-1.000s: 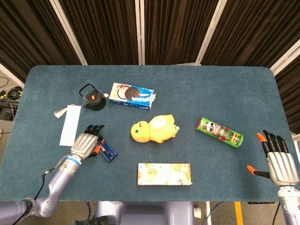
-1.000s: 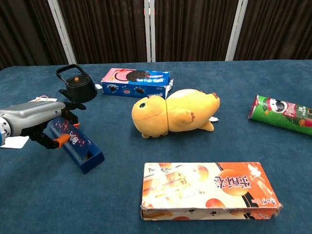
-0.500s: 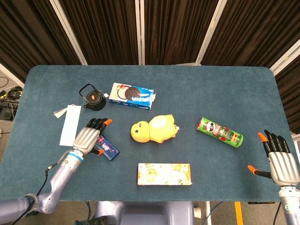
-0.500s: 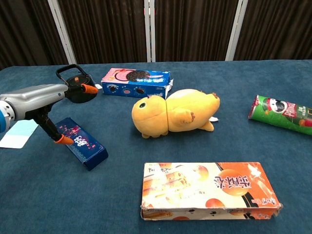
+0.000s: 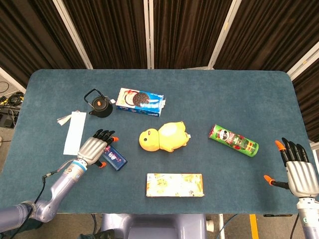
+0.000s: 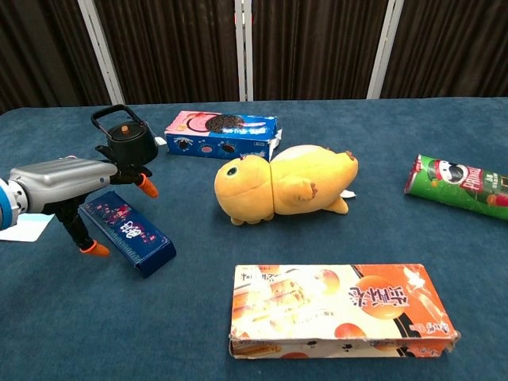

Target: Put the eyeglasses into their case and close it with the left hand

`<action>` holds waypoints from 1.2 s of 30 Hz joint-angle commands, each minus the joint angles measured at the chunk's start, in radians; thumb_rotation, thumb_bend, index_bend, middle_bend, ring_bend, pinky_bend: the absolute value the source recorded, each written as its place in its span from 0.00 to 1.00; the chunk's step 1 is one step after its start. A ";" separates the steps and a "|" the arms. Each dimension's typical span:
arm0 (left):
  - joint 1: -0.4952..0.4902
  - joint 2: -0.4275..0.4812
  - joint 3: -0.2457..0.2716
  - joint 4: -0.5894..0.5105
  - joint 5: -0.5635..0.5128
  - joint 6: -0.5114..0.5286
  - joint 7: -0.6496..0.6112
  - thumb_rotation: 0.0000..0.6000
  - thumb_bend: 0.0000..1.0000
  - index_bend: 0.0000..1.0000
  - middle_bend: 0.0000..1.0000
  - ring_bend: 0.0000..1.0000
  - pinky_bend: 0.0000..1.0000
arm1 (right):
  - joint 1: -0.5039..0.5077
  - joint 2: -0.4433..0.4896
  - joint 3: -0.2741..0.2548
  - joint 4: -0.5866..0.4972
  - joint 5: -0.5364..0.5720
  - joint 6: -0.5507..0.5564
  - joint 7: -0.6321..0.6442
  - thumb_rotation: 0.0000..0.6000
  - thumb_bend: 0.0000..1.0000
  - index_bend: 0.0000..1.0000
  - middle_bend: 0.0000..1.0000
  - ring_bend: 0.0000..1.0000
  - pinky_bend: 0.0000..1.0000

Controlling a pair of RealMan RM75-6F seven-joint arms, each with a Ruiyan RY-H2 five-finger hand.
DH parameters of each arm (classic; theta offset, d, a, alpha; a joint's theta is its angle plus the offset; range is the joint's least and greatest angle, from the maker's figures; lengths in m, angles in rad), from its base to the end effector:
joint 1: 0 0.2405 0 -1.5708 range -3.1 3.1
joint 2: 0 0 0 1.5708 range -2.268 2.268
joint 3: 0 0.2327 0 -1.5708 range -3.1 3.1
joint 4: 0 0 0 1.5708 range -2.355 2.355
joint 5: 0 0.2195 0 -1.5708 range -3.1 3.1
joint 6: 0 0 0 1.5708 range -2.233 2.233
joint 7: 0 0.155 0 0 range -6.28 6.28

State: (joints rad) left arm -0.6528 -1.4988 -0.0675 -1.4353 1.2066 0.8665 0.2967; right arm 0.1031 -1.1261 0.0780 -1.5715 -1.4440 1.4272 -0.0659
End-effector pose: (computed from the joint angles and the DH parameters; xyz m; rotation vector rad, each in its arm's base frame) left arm -0.1893 0.3098 -0.0390 -1.9931 -0.9706 -0.7169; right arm -0.3067 -0.2032 0.1421 1.3888 -0.8642 0.8049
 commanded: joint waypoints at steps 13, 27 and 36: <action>-0.013 -0.061 0.001 0.074 0.008 0.009 -0.017 1.00 0.21 0.47 0.25 0.19 0.23 | -0.002 0.004 0.002 0.001 0.001 0.004 0.006 1.00 0.00 0.04 0.00 0.00 0.00; 0.000 -0.027 0.005 0.052 0.025 0.024 -0.056 1.00 0.00 0.10 0.00 0.00 0.00 | -0.003 0.005 0.001 -0.005 -0.001 0.007 0.000 1.00 0.00 0.04 0.00 0.00 0.00; 0.118 0.125 -0.025 -0.138 0.046 0.298 0.011 1.00 0.00 0.00 0.00 0.00 0.00 | -0.008 0.012 0.001 -0.011 -0.007 0.018 0.010 1.00 0.00 0.04 0.00 0.00 0.00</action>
State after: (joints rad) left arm -0.5985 -1.4381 -0.0770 -1.4879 1.2558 1.0414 0.2502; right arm 0.0957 -1.1146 0.0791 -1.5822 -1.4513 1.4446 -0.0560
